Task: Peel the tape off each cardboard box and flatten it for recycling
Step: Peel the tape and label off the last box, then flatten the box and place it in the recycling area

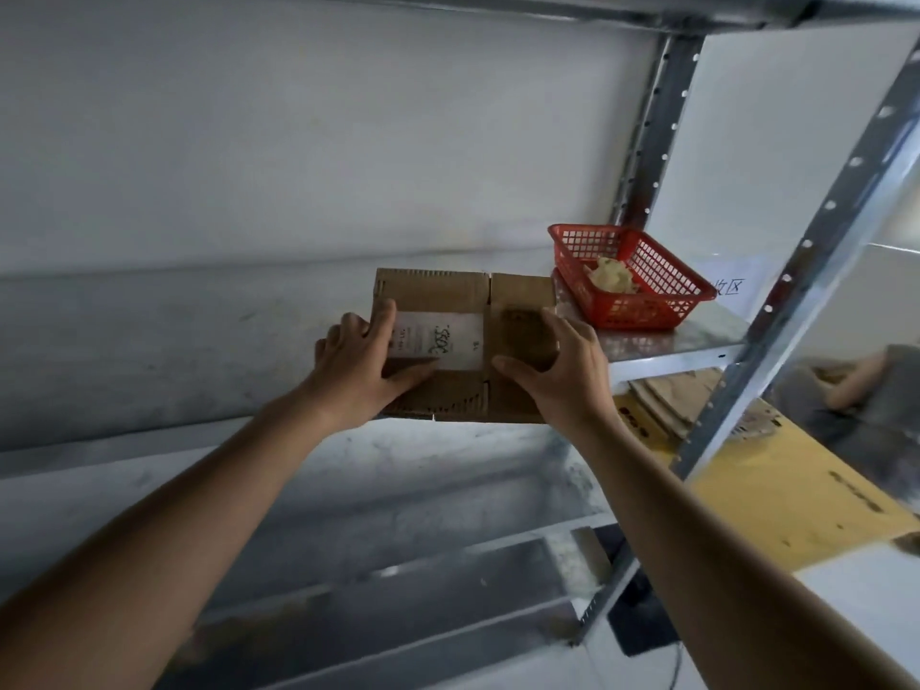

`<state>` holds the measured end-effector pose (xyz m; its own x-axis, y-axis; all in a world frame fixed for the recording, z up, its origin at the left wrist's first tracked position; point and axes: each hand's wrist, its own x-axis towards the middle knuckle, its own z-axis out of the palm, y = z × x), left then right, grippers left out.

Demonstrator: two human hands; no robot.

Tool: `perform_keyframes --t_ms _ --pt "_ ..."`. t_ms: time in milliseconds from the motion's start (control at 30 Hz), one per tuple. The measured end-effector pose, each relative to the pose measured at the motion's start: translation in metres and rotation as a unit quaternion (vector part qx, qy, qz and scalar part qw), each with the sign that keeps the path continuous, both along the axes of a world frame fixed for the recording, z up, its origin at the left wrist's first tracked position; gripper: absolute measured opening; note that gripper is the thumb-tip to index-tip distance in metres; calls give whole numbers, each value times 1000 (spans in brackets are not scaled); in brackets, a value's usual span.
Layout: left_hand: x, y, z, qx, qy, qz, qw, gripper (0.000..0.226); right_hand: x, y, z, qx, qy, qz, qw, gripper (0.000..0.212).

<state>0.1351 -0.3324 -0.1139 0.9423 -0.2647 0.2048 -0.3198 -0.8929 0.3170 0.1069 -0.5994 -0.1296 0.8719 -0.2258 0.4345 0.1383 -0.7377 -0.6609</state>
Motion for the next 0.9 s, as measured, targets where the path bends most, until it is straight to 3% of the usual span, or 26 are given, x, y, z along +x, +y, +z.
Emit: perform_keyframes --t_ms 300,900 --pt "-57 -80 -8 -48 -10 -48 998 118 -72 -74 -20 40 -1 -58 997 77" --pt "-177 -343 -62 30 44 -67 996 110 -217 -321 -88 54 67 -80 993 78"
